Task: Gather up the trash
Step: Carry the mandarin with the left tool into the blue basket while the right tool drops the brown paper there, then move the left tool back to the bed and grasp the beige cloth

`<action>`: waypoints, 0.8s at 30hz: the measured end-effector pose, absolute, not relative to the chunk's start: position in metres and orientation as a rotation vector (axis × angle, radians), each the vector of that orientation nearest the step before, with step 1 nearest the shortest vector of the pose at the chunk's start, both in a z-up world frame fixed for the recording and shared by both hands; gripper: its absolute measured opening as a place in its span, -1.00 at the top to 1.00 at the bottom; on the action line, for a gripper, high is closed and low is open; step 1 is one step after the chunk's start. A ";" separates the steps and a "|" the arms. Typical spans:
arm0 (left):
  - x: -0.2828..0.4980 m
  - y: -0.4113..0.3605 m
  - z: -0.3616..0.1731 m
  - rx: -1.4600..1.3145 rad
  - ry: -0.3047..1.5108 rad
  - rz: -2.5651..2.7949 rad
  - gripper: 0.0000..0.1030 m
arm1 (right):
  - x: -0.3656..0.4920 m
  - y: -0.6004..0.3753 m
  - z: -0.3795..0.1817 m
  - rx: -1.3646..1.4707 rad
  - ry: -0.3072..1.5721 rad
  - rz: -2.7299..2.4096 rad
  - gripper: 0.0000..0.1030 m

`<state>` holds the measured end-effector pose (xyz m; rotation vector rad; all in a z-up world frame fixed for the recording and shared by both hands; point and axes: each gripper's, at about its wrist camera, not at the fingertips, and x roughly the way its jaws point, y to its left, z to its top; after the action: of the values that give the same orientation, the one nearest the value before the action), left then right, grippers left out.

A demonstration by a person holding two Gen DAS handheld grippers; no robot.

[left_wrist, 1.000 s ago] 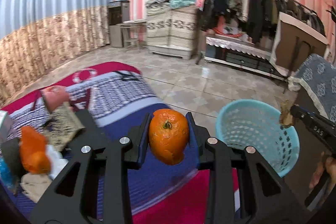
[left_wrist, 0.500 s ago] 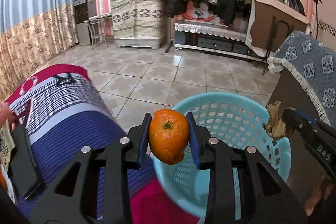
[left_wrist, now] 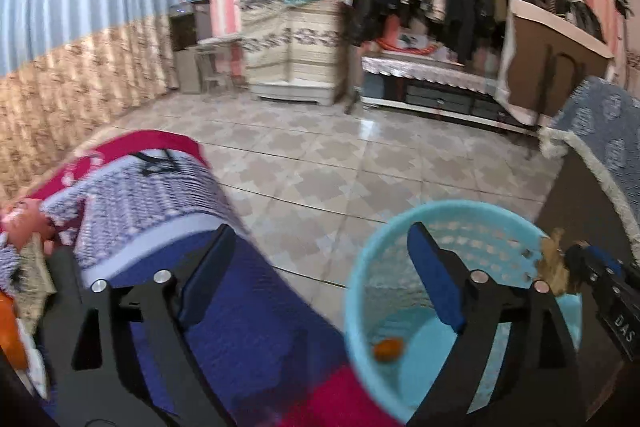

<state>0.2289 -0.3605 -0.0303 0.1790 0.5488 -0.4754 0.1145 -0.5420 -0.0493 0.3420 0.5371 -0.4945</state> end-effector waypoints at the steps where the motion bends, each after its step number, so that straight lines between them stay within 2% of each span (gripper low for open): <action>1: 0.228 -0.357 -0.029 0.188 0.536 -0.457 -0.73 | 0.116 -0.539 -0.049 0.333 0.537 -0.492 0.65; 4: 0.228 -0.336 -0.023 0.191 0.506 -0.397 -0.81 | 0.123 -0.531 -0.048 0.307 0.541 -0.486 0.64; 8: 0.229 -0.313 -0.018 0.171 0.516 -0.365 -0.81 | 0.130 -0.523 -0.048 0.278 0.554 -0.478 0.58; 10: 0.227 -0.301 -0.016 0.163 0.517 -0.349 -0.82 | 0.130 -0.519 -0.045 0.263 0.545 -0.480 0.17; 11: 0.227 -0.296 -0.015 0.158 0.517 -0.344 -0.83 | 0.129 -0.517 -0.043 0.258 0.535 -0.482 -0.16; 12: 0.226 -0.291 -0.013 0.154 0.516 -0.340 -0.84 | 0.128 -0.516 -0.041 0.253 0.521 -0.484 -0.27; 16: 0.214 -0.272 -0.007 0.147 0.502 -0.320 -0.87 | 0.125 -0.512 -0.035 0.239 0.503 -0.481 -0.36; 18: 0.208 -0.263 -0.005 0.138 0.497 -0.314 -0.89 | 0.124 -0.509 -0.033 0.234 0.489 -0.478 -0.56; 21: 0.203 -0.246 0.000 0.115 0.499 -0.306 -0.89 | 0.123 -0.499 -0.027 0.215 0.459 -0.471 -0.69; 24: 0.199 -0.224 0.004 0.086 0.505 -0.284 -0.89 | 0.126 -0.488 -0.024 0.193 0.452 -0.450 -0.72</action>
<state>0.1990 -0.2238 0.0037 0.0859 0.5047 -0.2838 0.1257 -0.4881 -0.0239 0.1932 0.4517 -0.4505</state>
